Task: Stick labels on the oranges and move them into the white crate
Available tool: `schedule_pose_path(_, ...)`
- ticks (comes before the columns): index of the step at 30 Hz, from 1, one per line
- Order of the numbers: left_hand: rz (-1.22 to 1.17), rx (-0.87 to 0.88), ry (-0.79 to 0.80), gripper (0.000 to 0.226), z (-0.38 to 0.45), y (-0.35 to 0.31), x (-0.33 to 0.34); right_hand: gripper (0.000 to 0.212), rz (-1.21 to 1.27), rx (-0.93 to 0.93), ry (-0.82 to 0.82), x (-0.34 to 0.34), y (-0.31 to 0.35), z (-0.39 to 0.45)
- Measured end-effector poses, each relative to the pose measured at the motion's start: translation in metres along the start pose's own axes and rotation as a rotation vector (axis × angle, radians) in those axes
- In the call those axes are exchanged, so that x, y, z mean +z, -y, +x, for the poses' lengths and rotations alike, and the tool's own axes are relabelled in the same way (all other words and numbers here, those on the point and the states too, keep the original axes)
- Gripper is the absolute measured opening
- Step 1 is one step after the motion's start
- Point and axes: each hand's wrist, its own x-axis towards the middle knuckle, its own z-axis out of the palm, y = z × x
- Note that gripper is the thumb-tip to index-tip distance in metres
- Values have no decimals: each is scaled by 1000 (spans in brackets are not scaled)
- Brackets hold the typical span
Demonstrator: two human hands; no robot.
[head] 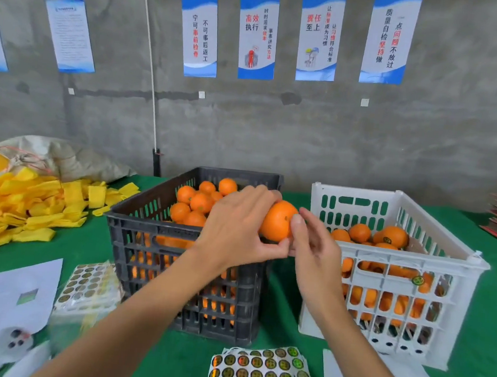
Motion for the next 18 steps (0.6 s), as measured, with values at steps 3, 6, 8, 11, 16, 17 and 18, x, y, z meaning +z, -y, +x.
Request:
schedule_pose_path(3,-77,-5,-31,64,-29,-27,7,42,-1,-24,3,-17,-8,-22)
schedule_pose_path(6,-88,-123,124,83,-84,-49,21,46,-53,70,56,-38,-33,-55)
schedule_pose_path(8,-141,-232,283,80,-127,-63,32,49,-138,175,116,-51,-58,-79)
schedule_pose_path(11,-347,-476,479,71,-178,-73,43,50,-222,316,267,-64,-89,-107)
schedule_pose_path(16,-799,-1030,395,58,-217,-76,47,49,-612,193,651,-84,-112,-123)
schedule_pose_path(17,-852,-1108,361,59,-221,-76,49,56,-716,136,755,-85,-115,-126)
schedule_pose_path(18,-898,-1171,330,59,-224,-76,51,64,-789,90,840,-86,-119,-128)
